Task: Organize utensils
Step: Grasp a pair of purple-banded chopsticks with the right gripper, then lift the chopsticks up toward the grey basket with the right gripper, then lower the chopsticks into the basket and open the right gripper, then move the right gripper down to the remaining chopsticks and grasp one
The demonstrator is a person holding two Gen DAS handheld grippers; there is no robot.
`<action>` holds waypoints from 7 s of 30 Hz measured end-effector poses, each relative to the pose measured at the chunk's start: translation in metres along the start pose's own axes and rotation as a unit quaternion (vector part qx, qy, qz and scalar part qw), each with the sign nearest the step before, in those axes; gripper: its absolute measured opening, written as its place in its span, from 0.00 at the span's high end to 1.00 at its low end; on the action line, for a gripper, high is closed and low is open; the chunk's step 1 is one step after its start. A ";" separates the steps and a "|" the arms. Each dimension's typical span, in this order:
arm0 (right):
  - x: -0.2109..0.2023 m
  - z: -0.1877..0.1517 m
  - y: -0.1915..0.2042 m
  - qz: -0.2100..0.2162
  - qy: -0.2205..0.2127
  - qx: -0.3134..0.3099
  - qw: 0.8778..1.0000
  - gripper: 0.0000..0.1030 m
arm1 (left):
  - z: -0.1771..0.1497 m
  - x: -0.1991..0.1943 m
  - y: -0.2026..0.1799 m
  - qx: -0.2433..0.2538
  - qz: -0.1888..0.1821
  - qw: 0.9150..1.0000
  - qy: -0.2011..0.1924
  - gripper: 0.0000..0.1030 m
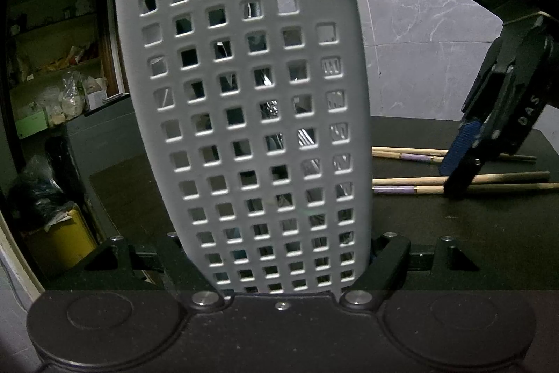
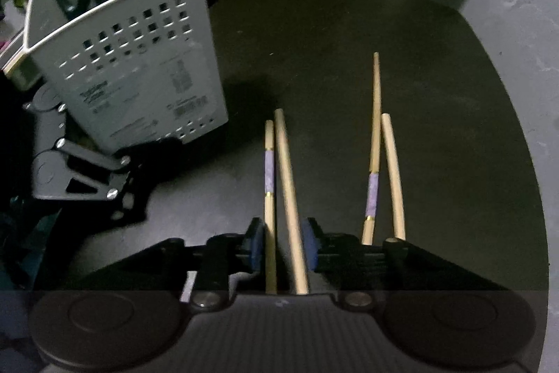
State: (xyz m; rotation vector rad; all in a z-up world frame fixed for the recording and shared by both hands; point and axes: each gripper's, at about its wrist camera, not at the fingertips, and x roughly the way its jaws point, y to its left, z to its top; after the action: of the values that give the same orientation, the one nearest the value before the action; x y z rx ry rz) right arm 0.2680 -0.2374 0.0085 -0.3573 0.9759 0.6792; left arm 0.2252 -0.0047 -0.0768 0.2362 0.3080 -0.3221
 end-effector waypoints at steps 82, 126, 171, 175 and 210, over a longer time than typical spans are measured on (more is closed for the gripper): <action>-0.060 -0.045 -0.035 0.087 -0.321 0.140 0.933 0.88 | 0.003 -0.003 -0.009 0.006 0.009 1.000 0.003 0.23; -0.091 0.077 0.042 0.177 -0.523 0.023 0.834 0.87 | 0.003 -0.005 -0.007 0.004 0.007 1.000 0.002 0.23; -0.051 -0.011 0.051 0.128 -0.473 0.032 0.871 0.21 | 0.004 -0.002 -0.008 0.004 0.011 1.000 0.006 0.23; -0.067 -0.029 0.043 0.099 -0.481 0.029 0.871 0.01 | 0.004 -0.002 -0.008 0.003 0.011 1.000 0.005 0.23; 0.008 -0.041 -0.044 -0.178 -0.138 0.070 0.972 0.05 | 0.006 -0.002 -0.005 0.003 0.010 1.000 0.006 0.22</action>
State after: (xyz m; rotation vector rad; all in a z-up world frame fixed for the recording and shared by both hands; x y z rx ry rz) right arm 0.2741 -0.2900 -0.0207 -0.2944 0.6662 0.3199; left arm 0.2228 -0.0106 -0.0712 0.2469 0.3156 -0.3017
